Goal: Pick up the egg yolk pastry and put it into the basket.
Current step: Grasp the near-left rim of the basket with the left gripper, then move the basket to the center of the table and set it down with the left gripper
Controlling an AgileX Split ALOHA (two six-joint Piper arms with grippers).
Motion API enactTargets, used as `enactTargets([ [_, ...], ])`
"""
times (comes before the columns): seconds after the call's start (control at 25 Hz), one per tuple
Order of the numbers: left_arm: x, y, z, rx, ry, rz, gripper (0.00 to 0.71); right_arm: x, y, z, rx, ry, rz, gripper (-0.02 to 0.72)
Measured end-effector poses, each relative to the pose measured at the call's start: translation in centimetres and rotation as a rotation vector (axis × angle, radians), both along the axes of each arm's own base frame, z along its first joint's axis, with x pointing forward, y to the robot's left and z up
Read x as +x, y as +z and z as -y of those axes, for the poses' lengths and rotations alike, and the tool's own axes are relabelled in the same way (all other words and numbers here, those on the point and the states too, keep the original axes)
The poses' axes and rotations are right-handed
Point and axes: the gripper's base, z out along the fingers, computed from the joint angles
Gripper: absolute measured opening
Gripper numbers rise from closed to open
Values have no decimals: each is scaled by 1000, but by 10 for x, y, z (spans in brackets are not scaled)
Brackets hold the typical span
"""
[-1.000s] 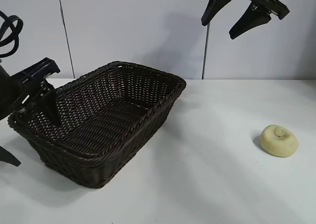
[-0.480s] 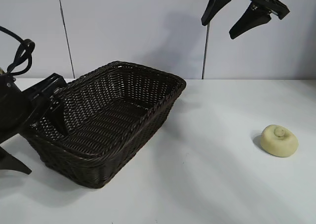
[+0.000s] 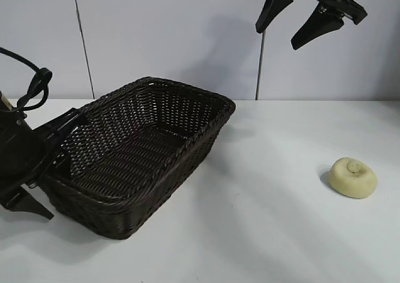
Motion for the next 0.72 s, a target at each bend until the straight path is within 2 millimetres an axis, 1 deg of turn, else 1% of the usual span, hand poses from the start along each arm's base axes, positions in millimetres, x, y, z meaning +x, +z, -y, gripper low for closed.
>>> enactTargets([
  [0.2, 2, 3, 1, -7, 8, 0, 106, 0, 0, 0, 0, 0, 0, 494],
  [0.36, 4, 5, 2, -2, -3, -14, 103, 0, 0, 0, -1, 0, 0, 494],
  [0.72, 14, 23, 10, -9, -25, -47, 103, 0, 0, 0, -3, 0, 0, 494],
])
